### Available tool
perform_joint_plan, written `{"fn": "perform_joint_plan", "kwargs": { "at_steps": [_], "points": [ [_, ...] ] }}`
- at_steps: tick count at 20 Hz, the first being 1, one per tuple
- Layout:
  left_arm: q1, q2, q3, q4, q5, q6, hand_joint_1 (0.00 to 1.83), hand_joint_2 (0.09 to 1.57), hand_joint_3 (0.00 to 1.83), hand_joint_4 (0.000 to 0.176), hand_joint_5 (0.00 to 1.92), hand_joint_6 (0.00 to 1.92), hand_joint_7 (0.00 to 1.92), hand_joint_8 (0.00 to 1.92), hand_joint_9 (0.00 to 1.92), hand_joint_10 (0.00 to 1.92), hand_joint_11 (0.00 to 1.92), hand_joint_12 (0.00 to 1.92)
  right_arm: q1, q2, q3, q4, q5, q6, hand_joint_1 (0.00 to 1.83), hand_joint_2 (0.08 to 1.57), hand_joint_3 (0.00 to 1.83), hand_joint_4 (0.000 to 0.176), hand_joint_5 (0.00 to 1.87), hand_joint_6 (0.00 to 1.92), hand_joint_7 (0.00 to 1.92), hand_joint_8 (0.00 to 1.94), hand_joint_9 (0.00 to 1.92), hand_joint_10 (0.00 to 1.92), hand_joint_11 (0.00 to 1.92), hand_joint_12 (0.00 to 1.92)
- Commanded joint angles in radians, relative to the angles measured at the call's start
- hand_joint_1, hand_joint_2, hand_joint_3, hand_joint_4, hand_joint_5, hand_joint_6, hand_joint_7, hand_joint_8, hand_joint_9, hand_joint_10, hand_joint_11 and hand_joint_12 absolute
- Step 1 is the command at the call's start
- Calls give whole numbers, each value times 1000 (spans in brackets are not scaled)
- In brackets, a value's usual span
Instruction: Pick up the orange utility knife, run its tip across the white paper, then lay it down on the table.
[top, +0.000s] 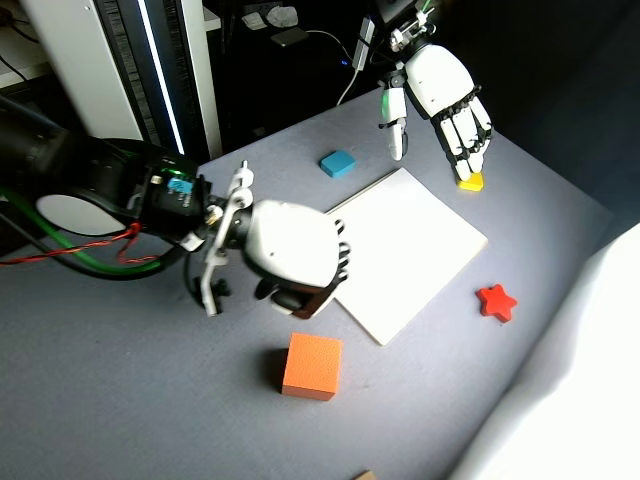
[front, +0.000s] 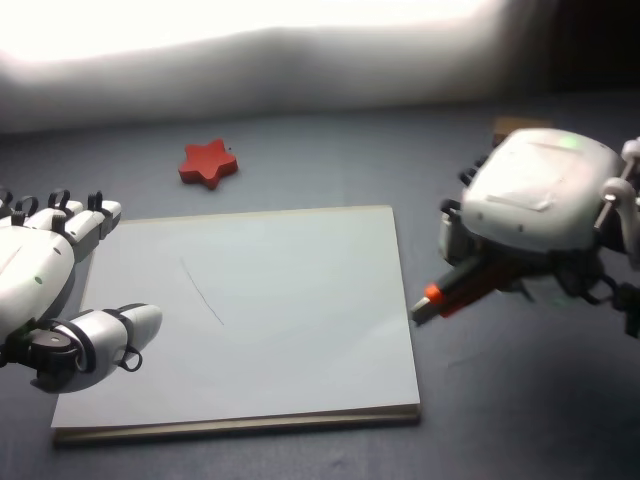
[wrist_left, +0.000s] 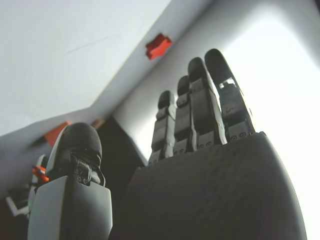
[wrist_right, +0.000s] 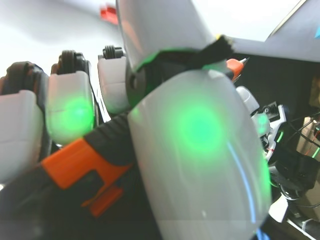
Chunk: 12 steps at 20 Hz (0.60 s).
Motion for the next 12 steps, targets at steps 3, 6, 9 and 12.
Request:
{"fn": "perform_joint_plan", "kwargs": {
  "at_steps": [3,6,9,12],
  "points": [
    [-5,5,7,60,-84,2,208,1284,0,61,117,7,192,7,281,5,0,968,-20,-8,14,25,94,11,1492,1237,0,176,1229,1921,1433,1941,1560,1921,1600,1921],
    [-4,5,8,60,-84,2,230,1281,0,61,120,4,195,4,277,3,0,933,-47,-12,17,31,73,9,1492,1237,0,176,1189,1921,1409,1941,1543,1921,1581,1921],
    [-4,5,6,60,-84,2,205,1285,0,62,111,4,175,5,256,7,0,971,-79,-15,29,31,58,-7,1516,1260,4,175,1099,1921,1313,1941,1451,1921,1493,1921],
    [-4,5,6,60,-84,2,199,1283,0,63,115,2,159,0,253,3,0,1020,-86,-22,48,31,68,-6,1435,1216,0,0,914,1921,1157,1941,1282,1921,1259,1921]
  ]
}}
